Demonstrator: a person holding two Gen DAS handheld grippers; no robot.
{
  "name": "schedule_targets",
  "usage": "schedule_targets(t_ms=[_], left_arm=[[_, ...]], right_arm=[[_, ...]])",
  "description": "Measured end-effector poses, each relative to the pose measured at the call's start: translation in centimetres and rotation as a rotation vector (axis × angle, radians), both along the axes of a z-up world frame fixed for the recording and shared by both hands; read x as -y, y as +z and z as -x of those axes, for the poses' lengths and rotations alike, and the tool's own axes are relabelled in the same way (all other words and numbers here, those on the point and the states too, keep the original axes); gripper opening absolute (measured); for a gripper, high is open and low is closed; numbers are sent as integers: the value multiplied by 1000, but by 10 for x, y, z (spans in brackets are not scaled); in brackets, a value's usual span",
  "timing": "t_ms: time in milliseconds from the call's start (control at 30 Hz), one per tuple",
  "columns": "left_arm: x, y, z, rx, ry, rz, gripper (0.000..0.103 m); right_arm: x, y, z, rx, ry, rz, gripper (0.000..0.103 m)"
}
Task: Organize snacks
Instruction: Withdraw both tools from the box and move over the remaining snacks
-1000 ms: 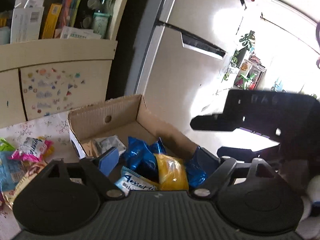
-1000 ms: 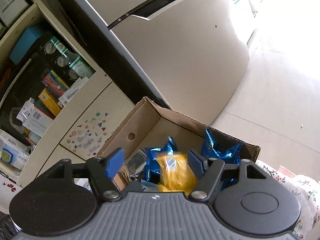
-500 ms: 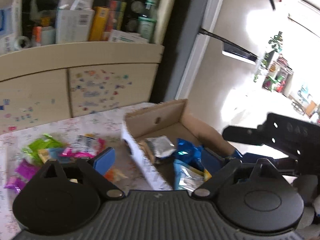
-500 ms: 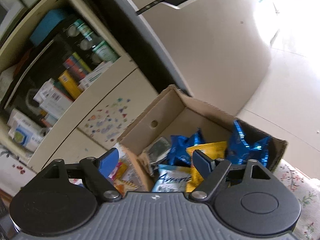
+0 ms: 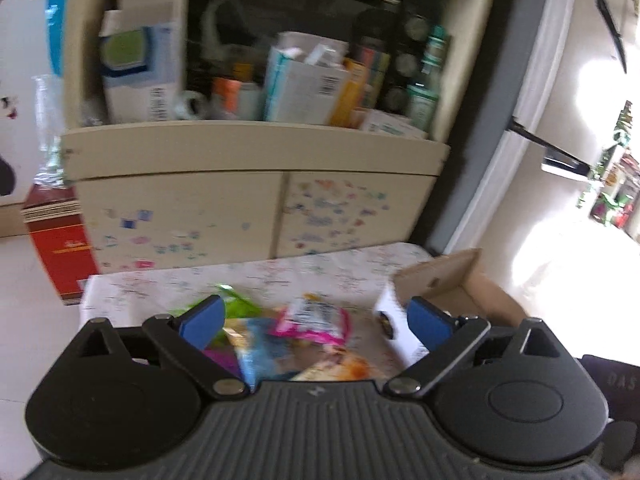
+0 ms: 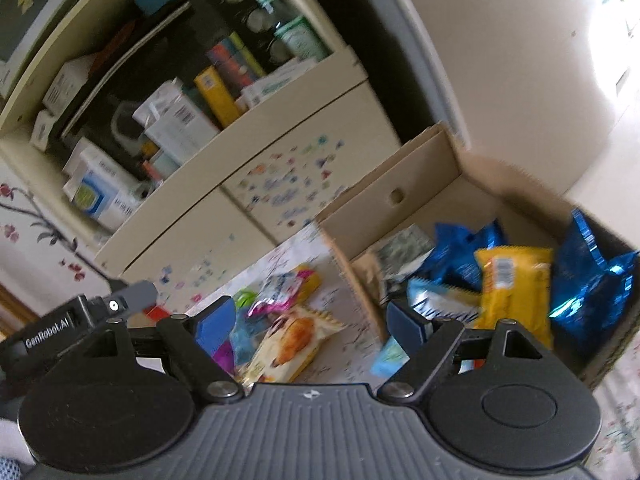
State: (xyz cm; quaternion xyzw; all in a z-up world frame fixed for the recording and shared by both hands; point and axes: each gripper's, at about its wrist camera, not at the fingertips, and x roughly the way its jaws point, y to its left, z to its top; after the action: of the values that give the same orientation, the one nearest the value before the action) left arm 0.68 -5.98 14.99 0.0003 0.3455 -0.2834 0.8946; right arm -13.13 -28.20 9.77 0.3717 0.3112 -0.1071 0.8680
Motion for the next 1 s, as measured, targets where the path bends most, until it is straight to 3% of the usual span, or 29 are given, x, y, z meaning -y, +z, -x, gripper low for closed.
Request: schedule_targets(t_ms=[233,533,700,800,1000], left_arm=[[-37,-18,-27,-64,90,-24,98],[-50,-69,-55,-139,158,-160,97],[-48,-94,-68,-263,226,-129,97],[-46,-105,-75,-330,270,-91,97],[-38,-119,-88,-354,357,-82,97]], right_arm=[[-20,-7,-16,-34,62,-22,88],[-40,-32,-42,-123,110,-146,88],[-47,-42,-60,-190,111,-109,88],[-48,-50,-69,-217,114,-140,88],[-49,-66,-85,-254,91,-182,88]])
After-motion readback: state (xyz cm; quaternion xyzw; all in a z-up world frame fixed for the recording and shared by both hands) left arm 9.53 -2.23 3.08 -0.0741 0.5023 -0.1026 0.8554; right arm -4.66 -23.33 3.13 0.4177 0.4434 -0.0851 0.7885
